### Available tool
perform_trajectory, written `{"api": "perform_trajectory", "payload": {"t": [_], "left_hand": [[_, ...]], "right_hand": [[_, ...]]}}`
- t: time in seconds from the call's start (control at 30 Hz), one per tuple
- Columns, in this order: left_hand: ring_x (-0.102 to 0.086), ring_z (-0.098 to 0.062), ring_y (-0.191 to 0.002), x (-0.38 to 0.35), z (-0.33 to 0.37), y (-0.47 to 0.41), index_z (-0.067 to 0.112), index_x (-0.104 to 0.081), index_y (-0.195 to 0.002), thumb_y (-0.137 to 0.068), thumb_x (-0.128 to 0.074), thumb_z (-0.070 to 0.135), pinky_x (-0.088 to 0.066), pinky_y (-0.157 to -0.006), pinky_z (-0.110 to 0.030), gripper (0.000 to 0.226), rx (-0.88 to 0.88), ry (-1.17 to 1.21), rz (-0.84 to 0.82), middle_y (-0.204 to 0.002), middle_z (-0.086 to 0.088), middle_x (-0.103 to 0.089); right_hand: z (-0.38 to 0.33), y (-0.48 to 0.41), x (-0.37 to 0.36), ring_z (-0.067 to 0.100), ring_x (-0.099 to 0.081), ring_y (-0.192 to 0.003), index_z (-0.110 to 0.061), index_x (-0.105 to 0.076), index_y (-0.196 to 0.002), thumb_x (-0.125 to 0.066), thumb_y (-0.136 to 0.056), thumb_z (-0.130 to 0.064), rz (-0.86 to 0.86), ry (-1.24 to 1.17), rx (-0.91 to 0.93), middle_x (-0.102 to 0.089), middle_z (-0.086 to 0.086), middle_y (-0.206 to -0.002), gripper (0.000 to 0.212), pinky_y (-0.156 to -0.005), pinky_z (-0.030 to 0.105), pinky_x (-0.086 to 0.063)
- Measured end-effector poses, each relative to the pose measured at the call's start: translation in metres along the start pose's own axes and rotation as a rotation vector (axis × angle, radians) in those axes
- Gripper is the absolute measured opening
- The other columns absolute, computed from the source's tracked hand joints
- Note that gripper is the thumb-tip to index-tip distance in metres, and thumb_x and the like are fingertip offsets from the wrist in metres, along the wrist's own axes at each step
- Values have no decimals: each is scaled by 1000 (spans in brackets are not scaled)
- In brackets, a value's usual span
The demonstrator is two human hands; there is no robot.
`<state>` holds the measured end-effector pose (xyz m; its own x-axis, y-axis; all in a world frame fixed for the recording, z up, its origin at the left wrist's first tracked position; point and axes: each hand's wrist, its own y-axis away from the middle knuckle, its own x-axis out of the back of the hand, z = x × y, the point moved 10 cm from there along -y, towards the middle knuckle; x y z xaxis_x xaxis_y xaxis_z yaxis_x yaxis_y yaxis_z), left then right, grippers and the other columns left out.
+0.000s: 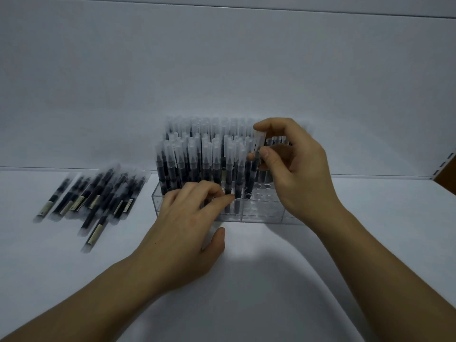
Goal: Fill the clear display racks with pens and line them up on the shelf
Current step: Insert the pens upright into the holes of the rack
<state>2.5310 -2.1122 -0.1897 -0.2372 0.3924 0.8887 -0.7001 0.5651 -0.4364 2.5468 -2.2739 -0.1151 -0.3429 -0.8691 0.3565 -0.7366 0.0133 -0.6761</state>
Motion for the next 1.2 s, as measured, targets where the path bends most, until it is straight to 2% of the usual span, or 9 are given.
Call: {"api": "perform_trajectory", "payload": {"t": [0.1,0.2,0.47,0.53,0.7,0.83,0.93,1.07,1.2], "left_hand": [[-45,-13,-120,0,0,0,26,-56,-135,-87,-47,39,-31,-100,-34,51,-1,-2,1,-126,10,-46],[-45,-12,-120,1,1,0,26,-56,-135,-86,-50,38,-30,-99,-34,50,-7,0,12,-126,11,-46],[-44,-11,-121,1,4,1,25,-56,-136,-86,-57,33,-32,-100,-34,51,-42,-26,17,-127,10,-46],[-44,-11,-121,1,5,1,24,-55,-137,-87,-58,32,-34,-101,-36,51,-60,-36,8,-128,10,-46],[-45,-13,-120,4,10,1,21,-55,-138,-89,-59,31,-40,-97,-39,50,-136,-61,-7,-130,6,-48],[-52,-16,-111,16,5,2,19,-64,-126,-93,-56,23,-46,-88,-38,34,-266,-25,-24,-126,1,-55],[-57,-17,-105,31,-15,8,15,-67,-121,-94,-54,18,-49,-85,-37,30,-264,-34,-18,-117,1,-61],[-58,-13,-97,51,-66,32,20,-70,-111,-90,-55,22,-50,-81,-34,26,-37,-56,36,-106,8,-62],[-56,-24,-100,69,-151,55,24,-65,-111,-88,-47,41,-50,-81,-40,34,449,-173,50,-108,2,-58]], "right_hand": [[1,0,1,11,-68,-84,-23,-66,-122,-63,-96,0,26,93,25,-61,-3,-113,35,-80,30,-58],[3,1,0,9,-65,-89,-24,-70,-120,-67,-94,-1,17,161,35,-61,-5,-108,35,-81,24,-56],[-1,4,-2,6,-59,-85,-24,-67,-127,-68,-95,-6,0,267,85,-59,-5,-103,37,-77,15,-50],[-6,5,-1,8,-58,-83,-22,-65,-127,-68,-94,-6,2,270,115,-59,-4,-100,37,-75,17,-49],[-19,8,-6,15,-58,-77,-17,-62,-114,-68,-91,-3,-10,212,147,-59,-3,-90,27,-69,29,-52],[-22,15,-24,16,-55,-70,-15,-54,-94,-67,-91,-1,-122,155,132,-56,-5,-80,19,-61,22,-46],[-24,21,-40,14,-55,-72,-17,-56,-92,-68,-90,-1,-220,177,150,-56,-7,-80,19,-62,18,-44],[-34,34,-67,10,-54,-72,-22,-59,-99,-65,-92,-7,-324,234,218,-57,-8,-80,18,-64,25,-46],[-40,49,-101,8,-54,-75,-27,-58,-102,-62,-95,-13,-406,214,229,-55,-13,-82,16,-65,29,-48]]}}
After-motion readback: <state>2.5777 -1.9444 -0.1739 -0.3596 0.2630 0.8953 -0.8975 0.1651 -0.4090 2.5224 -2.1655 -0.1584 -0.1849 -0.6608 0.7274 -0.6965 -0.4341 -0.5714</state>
